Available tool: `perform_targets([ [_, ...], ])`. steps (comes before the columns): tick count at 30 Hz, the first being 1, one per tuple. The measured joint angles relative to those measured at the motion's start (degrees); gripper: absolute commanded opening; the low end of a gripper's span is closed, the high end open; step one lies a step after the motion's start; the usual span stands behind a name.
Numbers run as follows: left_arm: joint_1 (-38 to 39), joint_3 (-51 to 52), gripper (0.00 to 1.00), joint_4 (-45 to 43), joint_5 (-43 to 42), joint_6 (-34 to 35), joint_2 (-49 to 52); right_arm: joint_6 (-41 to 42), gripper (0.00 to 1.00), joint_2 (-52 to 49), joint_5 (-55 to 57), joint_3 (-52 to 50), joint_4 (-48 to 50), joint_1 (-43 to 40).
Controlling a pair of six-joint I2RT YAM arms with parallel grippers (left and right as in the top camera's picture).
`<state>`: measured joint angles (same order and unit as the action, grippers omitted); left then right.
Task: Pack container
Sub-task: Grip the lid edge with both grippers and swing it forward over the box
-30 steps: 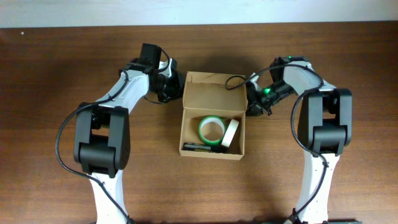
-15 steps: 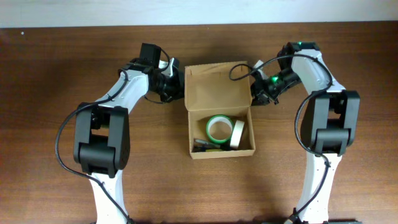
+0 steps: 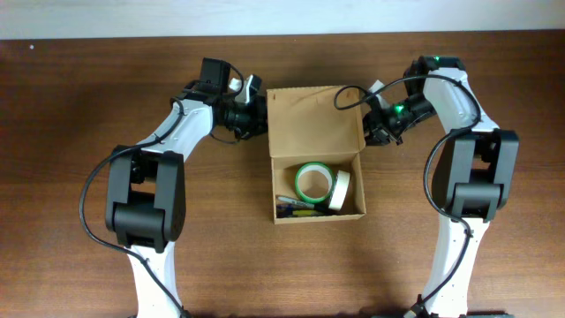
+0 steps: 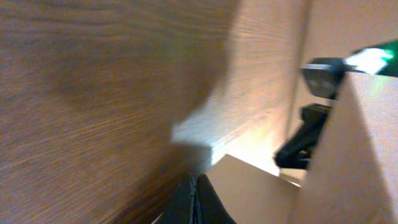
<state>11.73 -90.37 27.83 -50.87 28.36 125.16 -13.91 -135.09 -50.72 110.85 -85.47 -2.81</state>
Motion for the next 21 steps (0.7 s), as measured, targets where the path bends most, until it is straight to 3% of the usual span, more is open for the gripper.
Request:
perform_targets([
  [13, 0.0, -0.1, 0.02, -1.4, -10.3, 0.0, 0.0, -0.2, 0.04, 0.0, 0.0, 0.0, -0.1, -0.5],
  [21, 0.0, -0.1, 0.02, -1.5, -12.2, 0.0, 0.0, -1.4, 0.04, 0.0, 0.0, 2.7, 0.5, -0.5],
])
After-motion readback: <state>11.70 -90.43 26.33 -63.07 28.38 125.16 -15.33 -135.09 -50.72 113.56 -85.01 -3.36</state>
